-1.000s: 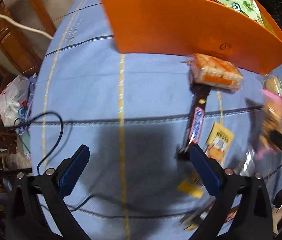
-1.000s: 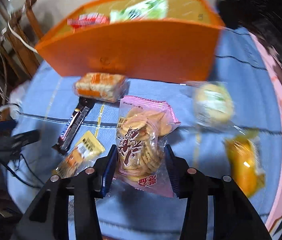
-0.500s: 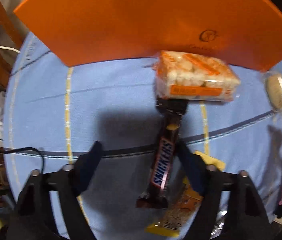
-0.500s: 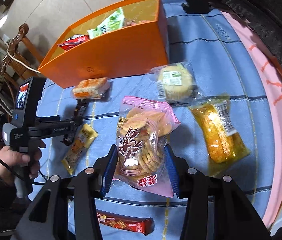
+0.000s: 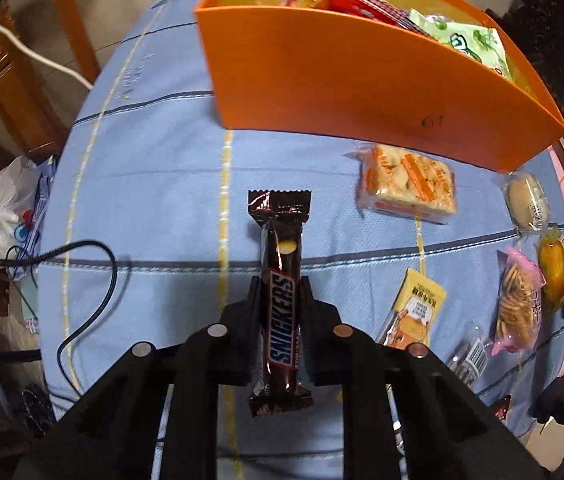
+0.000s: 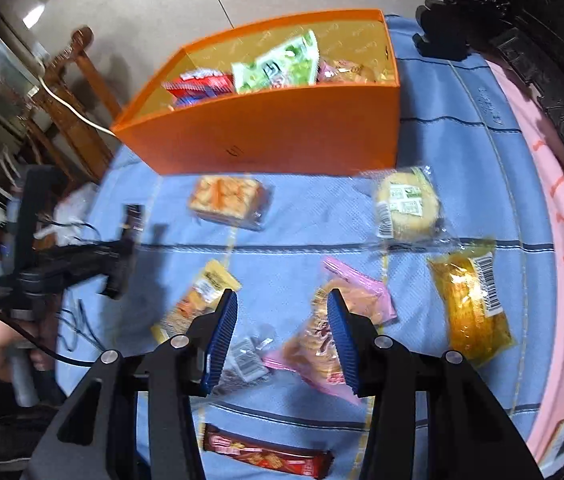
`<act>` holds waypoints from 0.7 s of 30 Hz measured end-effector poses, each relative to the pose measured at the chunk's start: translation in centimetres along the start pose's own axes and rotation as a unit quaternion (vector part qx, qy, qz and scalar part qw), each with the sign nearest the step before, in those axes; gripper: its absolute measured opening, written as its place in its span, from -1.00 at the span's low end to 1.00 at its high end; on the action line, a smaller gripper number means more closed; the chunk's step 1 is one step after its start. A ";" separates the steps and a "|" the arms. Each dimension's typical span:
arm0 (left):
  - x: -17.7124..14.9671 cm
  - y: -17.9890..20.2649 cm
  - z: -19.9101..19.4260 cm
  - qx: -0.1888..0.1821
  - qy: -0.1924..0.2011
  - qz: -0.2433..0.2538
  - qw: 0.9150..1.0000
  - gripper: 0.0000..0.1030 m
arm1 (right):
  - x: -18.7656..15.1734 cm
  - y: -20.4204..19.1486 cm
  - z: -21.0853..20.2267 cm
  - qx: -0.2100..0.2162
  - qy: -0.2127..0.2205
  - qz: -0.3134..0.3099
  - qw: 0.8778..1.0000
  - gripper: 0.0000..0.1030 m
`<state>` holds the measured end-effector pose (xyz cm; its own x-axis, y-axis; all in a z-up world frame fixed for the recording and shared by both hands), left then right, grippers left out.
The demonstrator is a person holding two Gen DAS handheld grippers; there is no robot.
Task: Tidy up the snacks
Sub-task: 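Grasp the Snickers bar with left gripper while right grasps the pink rice-cracker bag, then lower the Snickers and pink cracker bag into the box, opening both grippers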
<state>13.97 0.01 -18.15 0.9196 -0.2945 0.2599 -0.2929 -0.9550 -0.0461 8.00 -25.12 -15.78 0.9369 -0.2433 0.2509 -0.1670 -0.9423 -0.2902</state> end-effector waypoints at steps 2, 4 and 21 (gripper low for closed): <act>-0.2 -0.4 0.0 -0.002 0.002 -0.002 1.000 -0.68 | -0.4 1.1 0.9 -0.029 -0.006 0.020 0.999 0.32; -0.3 -0.2 0.1 -0.006 0.002 -0.002 1.000 -0.68 | -0.7 2.0 1.9 -0.032 -0.020 0.049 0.998 0.32; -0.8 1.4 -2.0 -0.019 0.028 0.030 0.999 -0.68 | 0.0 -0.6 -0.4 -0.025 0.039 0.016 0.999 -0.19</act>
<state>12.29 -1.01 -16.49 0.8846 -0.3471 0.3113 -0.3570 -0.9337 -0.0269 7.98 -24.66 -15.22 0.9046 -0.2880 0.3143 -0.2125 -0.9438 -0.2532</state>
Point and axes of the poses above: each gripper's, at about its wrist camera, not at the fingertips, and z roughly the way its jaws point, y to its right, x to its top, the point moved 2 cm from there along z, roughly the way its jaws point, and after that the axes turned 14 degrees about z, right-handed, at the moved point
